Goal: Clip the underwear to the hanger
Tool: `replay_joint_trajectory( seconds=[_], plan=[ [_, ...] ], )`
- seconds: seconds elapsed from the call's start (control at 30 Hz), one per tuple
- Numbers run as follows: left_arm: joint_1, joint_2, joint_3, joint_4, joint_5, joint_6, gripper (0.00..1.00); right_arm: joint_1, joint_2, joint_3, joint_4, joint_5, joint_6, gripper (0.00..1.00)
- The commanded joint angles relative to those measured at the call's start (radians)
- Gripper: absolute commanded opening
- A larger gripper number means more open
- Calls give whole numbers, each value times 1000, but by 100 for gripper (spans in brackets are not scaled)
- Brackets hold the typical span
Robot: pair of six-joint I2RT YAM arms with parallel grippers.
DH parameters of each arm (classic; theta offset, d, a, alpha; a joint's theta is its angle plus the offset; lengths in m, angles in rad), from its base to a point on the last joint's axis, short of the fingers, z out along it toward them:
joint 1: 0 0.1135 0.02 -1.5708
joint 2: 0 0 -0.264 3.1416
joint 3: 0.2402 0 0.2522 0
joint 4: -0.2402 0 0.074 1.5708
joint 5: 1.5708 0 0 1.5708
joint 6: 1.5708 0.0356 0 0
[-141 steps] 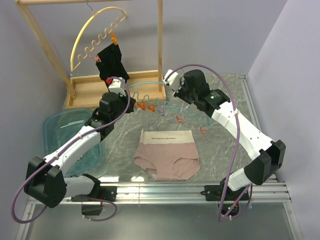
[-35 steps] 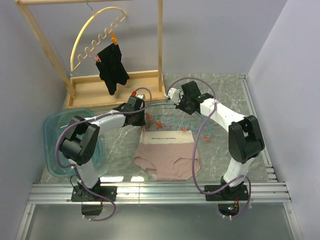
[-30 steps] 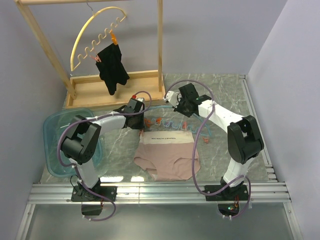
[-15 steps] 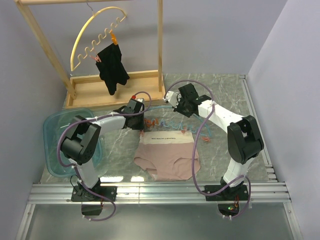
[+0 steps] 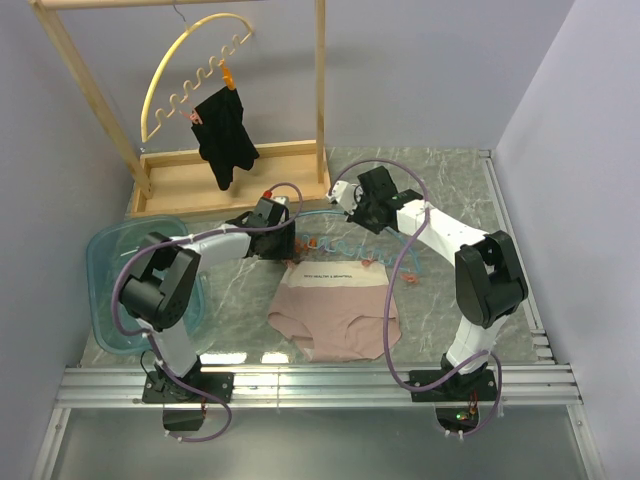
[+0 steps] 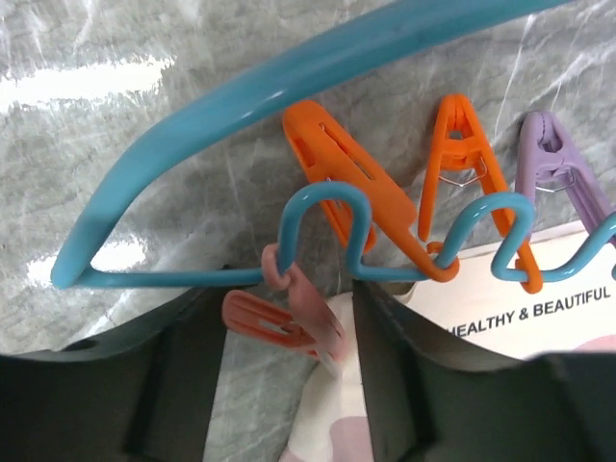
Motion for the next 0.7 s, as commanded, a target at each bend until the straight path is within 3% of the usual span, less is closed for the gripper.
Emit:
replay_joint_trajectory(
  seconds=[0.0, 0.4, 0.67],
  plan=[
    [1, -33, -24, -78, 14, 9, 59, 12, -49, 17, 50, -38, 13, 0],
    [10, -346, -87, -11, 99, 101, 68, 10, -12, 82, 113, -72, -55, 0],
    [10, -400, -87, 29, 100, 142, 68, 9, 111, 158, 220, -57, -116, 0]
  ],
)
